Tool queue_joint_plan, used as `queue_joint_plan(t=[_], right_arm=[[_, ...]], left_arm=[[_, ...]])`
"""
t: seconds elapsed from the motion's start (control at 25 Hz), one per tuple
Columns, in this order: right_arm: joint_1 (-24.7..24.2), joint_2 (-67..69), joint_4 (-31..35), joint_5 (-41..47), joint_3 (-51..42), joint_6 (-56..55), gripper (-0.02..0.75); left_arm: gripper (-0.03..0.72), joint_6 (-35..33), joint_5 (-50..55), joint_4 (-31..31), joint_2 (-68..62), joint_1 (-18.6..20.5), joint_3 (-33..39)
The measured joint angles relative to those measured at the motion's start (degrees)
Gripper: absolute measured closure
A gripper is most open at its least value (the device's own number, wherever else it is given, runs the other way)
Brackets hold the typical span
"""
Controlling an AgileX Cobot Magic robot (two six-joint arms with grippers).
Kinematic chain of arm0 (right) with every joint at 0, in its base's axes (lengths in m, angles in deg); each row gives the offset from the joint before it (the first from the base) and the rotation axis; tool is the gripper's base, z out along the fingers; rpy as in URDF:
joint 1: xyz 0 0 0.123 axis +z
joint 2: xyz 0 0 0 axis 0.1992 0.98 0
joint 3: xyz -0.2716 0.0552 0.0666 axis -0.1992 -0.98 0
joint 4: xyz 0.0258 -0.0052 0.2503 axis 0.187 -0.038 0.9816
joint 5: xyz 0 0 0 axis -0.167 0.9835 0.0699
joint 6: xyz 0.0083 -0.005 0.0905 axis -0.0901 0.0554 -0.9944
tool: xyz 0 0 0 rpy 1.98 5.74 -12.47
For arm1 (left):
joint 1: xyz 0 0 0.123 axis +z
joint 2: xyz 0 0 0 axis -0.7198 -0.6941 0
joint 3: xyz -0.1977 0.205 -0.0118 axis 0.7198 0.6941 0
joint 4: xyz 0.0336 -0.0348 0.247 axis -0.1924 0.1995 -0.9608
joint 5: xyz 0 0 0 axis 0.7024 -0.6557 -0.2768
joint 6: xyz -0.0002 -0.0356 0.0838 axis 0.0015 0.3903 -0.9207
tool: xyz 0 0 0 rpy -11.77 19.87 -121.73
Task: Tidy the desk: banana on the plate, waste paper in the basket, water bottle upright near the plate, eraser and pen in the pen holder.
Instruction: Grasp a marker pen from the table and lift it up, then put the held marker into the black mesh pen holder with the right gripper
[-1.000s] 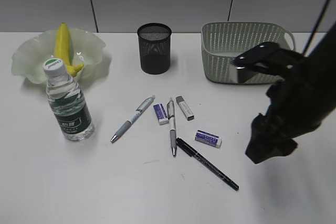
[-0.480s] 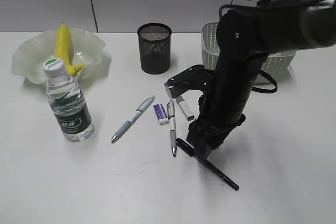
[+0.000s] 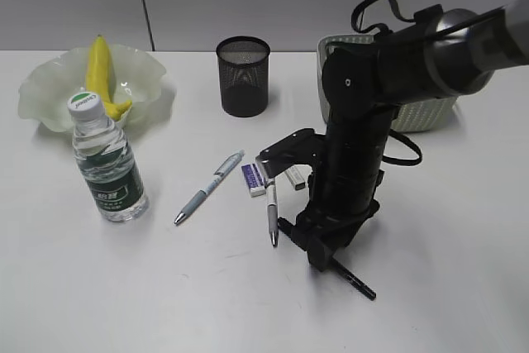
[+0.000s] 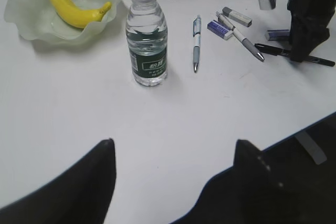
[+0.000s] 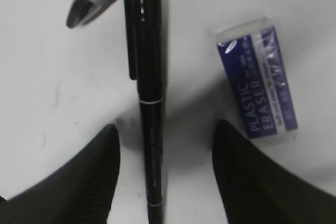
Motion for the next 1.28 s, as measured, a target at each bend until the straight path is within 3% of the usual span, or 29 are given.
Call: queue_joint_plan(t=[0.16,0.32,0.4,0.52,0.56,1.0,1.16,1.28], right_arm=[[0.0,0.6,-0.2,0.4,0.4,-0.2,0.308],[0.0,1.2,-0.6,0.8,1.0,-1.4,0.374],[0.0,1.4,-1.2,1.3,1.1,-1.9,0.452],[0.0,1.5,-1.3,3.7,1.1,-2.1,0.633],[0.0,1.5,-1.3,4.6,1.1,-2.1,0.655],[0.0,-9.4,-1.5,4.9,2.3,-2.5,0.651],[0.0,-15.4,-1.5,-2.5,4.7,-2.7,0.651],[0.0,-18.1,-2.4,-14.7,5.2,-2.7,0.651]], left_arm=[[0.171,0.0,0.0,0.0,0.0,0.0,0.0],[0.171,0.0,0.0,-0.1,0.0,0.0,0.0],[0.171,0.0,0.0,-0.1,0.0,0.0,0.0],[0.174,0.0,0.0,-0.1,0.0,0.0,0.0],[0.174,0.0,0.0,-0.2,0.0,0.0,0.0],[0.174,0.0,0.0,-0.2,0.0,0.0,0.0],[0.181,0.0,0.0,-0.2,0.0,0.0,0.0],[0.185,0.0,-0.1,-0.2,0.0,0.0,0.0]])
